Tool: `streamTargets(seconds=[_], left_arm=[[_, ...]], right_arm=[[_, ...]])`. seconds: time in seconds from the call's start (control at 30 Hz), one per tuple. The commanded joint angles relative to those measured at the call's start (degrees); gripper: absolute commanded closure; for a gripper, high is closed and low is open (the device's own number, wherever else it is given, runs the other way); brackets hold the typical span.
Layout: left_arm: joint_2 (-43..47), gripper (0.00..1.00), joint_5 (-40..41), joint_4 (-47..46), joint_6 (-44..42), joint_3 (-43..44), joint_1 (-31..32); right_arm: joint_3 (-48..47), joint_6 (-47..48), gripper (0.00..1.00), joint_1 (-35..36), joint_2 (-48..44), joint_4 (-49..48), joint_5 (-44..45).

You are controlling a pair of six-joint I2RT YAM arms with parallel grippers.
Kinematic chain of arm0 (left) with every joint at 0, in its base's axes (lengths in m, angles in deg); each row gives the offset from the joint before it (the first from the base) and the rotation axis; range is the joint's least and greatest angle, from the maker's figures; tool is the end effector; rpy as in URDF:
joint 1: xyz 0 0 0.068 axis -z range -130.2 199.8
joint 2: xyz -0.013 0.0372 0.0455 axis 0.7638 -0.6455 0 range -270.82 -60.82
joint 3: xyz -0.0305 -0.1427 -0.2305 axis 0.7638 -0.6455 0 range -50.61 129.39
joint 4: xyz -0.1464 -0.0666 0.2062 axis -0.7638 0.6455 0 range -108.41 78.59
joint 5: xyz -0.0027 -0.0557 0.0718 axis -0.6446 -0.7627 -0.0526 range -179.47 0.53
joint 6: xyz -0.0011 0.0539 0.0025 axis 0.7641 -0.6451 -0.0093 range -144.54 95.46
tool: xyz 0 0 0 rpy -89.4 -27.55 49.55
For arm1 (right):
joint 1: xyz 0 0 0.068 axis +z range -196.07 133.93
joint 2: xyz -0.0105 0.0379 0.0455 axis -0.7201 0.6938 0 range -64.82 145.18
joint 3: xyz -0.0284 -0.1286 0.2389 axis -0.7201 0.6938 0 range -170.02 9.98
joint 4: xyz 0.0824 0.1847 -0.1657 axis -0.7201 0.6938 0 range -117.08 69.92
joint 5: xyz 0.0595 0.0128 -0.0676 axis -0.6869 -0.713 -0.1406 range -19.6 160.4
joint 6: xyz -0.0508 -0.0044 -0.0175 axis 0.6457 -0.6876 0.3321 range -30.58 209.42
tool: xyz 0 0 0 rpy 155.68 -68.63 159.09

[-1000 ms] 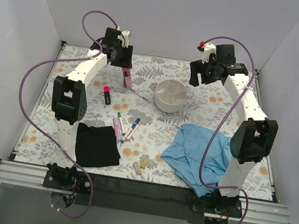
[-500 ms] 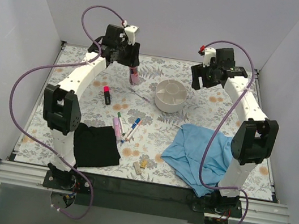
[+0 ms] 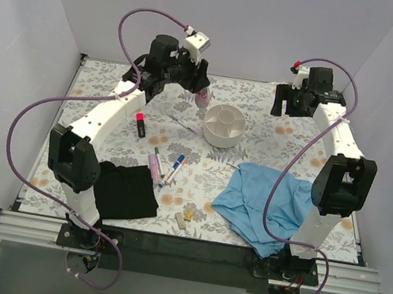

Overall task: Sort the stationery into containers
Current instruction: Pick up the stationery from the center of the board, then place the stationery in the storage box.

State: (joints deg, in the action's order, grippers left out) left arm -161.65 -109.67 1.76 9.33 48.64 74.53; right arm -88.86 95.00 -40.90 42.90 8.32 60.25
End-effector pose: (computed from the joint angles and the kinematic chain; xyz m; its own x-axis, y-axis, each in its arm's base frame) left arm 0.3727 -0.1852 0.3861 -0.6606 -0.2715 -0.6999 0.3803 0.6827 -0.6239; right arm 0.4275 0.0449 0.3103 -0.6712 -0.1569 -0.7245 -0.2809 0.9583 0.0528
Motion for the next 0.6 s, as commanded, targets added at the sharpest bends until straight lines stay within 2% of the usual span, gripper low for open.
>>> streamTargets(seconds=[0.0, 0.17, 0.57], left_arm=[[-1.29, 1.0, -0.45, -3.99, -2.49, 3.23, 2.16], [-3.75, 1.0, 2.01, -3.29, -7.06, 6.05, 4.97], [-7.88, 1.0, 3.59, -5.13, -6.01, 8.86, 7.87]], right_arm=[[1.81, -3.74, 0.14, -1.83, -0.85, -1.21, -3.12], [3.57, -3.47, 0.14, -2.97, -1.64, -1.29, -2.85], [5.16, -3.39, 0.15, -4.11, -0.59, -1.91, -3.29]])
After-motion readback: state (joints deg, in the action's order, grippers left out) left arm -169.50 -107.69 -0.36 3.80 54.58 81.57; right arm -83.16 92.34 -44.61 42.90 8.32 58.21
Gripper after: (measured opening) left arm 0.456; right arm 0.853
